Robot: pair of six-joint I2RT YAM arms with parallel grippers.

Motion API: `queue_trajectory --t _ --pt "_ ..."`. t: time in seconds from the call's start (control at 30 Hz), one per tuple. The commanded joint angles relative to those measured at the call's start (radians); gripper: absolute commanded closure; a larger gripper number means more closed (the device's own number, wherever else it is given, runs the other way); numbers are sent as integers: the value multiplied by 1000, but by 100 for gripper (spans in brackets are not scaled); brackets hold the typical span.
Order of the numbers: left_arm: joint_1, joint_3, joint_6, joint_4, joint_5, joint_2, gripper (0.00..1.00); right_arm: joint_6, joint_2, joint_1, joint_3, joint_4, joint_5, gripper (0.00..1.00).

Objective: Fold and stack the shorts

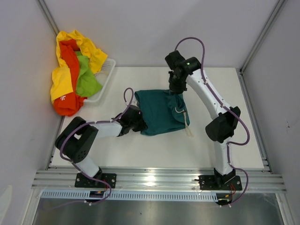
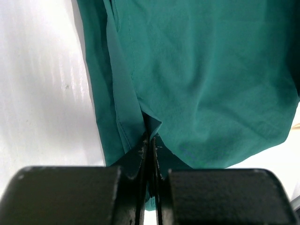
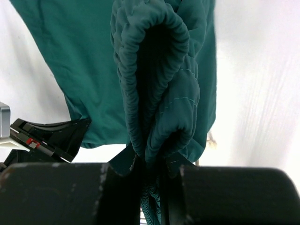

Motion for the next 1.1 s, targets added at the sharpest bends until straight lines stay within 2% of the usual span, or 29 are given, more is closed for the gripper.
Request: queue_trajectory --t 0.0,0.63,0.77,0.8,0.83,0.87,0.93,1.03,1.07 --pt "-2 -31 -17 -7 -22 -38 92 21 42 32 30 -22 -9 100" --pt "-10 -41 -9 -4 -22 -39 91 96 156 90 -31 202 -41 100" --pt "-10 -36 -9 -7 -22 -36 91 102 193 109 -31 264 -87 99" --pt "-10 -36 -9 -6 -22 -35 91 102 201 113 -29 270 -90 95" --pt "-10 -37 -9 -6 -22 -35 91 100 201 120 -23 284 -90 85" --pt "-10 -34 -9 -7 -22 -35 91 94 201 136 -23 291 -87 59" --pt "-10 -37 -9 -4 -22 -35 91 82 179 147 -37 337 -102 51" --pt "-10 -39 -12 0 -22 -39 91 96 101 146 -127 437 -199 25" --pt "-10 -44 -13 3 -22 -46 91 96 80 141 -173 458 -214 22"
